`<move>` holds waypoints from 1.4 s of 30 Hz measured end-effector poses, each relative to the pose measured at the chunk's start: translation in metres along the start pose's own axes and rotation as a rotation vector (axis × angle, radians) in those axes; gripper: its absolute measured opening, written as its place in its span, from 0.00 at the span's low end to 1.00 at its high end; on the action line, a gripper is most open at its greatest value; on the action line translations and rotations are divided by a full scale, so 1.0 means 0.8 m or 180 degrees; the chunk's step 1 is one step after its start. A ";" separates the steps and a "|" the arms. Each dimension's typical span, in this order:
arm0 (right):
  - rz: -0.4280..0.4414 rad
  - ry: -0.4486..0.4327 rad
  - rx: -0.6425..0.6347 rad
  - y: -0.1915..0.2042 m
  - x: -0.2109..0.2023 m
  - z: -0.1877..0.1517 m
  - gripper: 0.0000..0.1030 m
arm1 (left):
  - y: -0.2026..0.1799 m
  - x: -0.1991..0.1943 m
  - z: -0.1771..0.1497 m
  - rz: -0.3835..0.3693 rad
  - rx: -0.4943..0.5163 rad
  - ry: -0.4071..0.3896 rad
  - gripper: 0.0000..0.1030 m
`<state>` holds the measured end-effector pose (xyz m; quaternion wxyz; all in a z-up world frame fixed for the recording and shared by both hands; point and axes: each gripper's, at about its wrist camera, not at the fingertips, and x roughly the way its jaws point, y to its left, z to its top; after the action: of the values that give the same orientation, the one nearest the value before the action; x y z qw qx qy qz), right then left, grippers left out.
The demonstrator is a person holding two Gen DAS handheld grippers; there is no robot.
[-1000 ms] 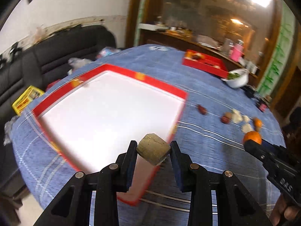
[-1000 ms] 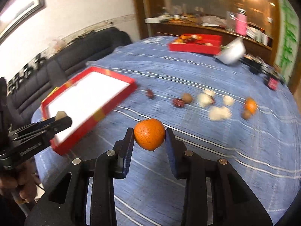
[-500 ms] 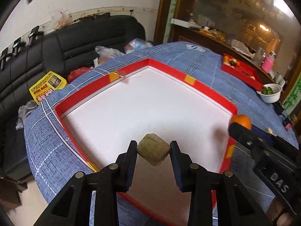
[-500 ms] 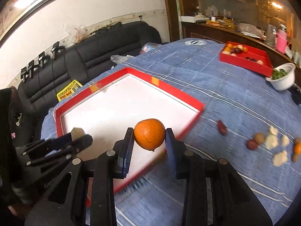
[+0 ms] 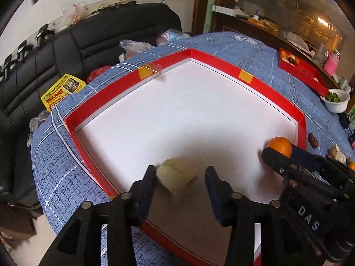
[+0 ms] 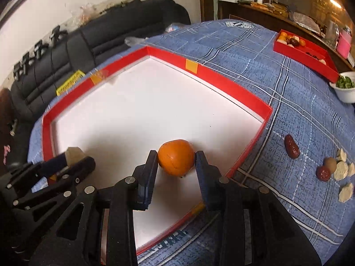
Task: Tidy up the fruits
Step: 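Carry the orange and beige chunk with both tools over the red box, then open both tools to drop the orange and chunk into the box, then grasp a white cube with the right tool while the left tool grasps a dark red date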
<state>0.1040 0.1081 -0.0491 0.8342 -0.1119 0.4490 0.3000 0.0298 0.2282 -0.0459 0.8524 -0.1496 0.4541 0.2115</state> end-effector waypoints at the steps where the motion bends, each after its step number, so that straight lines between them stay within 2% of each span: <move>1: -0.0026 0.0003 -0.0029 0.001 -0.002 0.000 0.45 | -0.001 -0.001 0.000 0.0007 0.0006 0.0026 0.47; 3: -0.0061 -0.0082 -0.0065 0.001 -0.013 -0.001 0.50 | 0.001 -0.005 0.002 0.0006 -0.0051 0.0094 0.55; 5: -0.0086 -0.0175 -0.0059 -0.001 -0.030 -0.001 0.53 | 0.008 -0.015 0.002 -0.0116 -0.0194 0.0085 0.56; 9: -0.0019 -0.0425 -0.0015 -0.012 -0.076 -0.011 0.67 | 0.010 -0.050 0.005 -0.0350 -0.0425 -0.0125 0.62; 12: 0.0067 -0.0627 0.0045 -0.033 -0.113 -0.031 0.71 | -0.007 -0.096 0.002 -0.0615 -0.0361 -0.0582 0.68; 14: 0.0078 -0.0721 0.0076 -0.049 -0.133 -0.045 0.71 | -0.027 -0.128 -0.009 -0.0912 -0.0247 -0.0973 0.78; 16: 0.0057 -0.0807 0.0171 -0.075 -0.152 -0.063 0.71 | -0.050 -0.146 -0.022 -0.1205 -0.0082 -0.1207 0.95; 18: 0.0001 -0.0853 0.0305 -0.108 -0.167 -0.083 0.72 | -0.083 -0.144 -0.036 -0.1328 0.0172 -0.1136 0.95; 20: -0.0139 -0.0841 0.0449 -0.144 -0.176 -0.105 0.73 | -0.121 -0.128 -0.049 -0.1400 0.0435 -0.0888 0.95; 24: -0.0436 -0.0717 0.0762 -0.212 -0.179 -0.144 0.73 | -0.172 -0.096 -0.071 -0.1403 0.0695 -0.0512 0.95; 27: -0.0509 -0.0644 0.1052 -0.258 -0.177 -0.163 0.73 | -0.200 -0.075 -0.078 -0.1387 0.0814 -0.0343 0.94; 30: -0.0469 -0.0589 0.1186 -0.284 -0.171 -0.166 0.73 | -0.218 -0.063 -0.079 -0.1338 0.0870 -0.0290 0.93; 34: -0.0414 -0.0490 0.1116 -0.286 -0.154 -0.152 0.73 | -0.235 -0.050 -0.072 -0.1265 0.0984 -0.0275 0.88; 38: -0.0424 -0.0460 0.1094 -0.290 -0.133 -0.131 0.72 | -0.249 -0.043 -0.063 -0.1241 0.1014 -0.0310 0.88; 41: -0.0488 -0.0441 0.1108 -0.295 -0.121 -0.125 0.64 | -0.259 -0.034 -0.056 -0.1251 0.1043 -0.0304 0.88; 42: -0.0493 -0.0416 0.1140 -0.299 -0.116 -0.121 0.59 | -0.262 -0.032 -0.054 -0.1263 0.1049 -0.0305 0.88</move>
<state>0.1434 -0.1635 -0.0485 0.8887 0.0237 0.4302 0.1569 0.0903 0.0218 -0.0348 0.9106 -0.0847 0.4034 -0.0298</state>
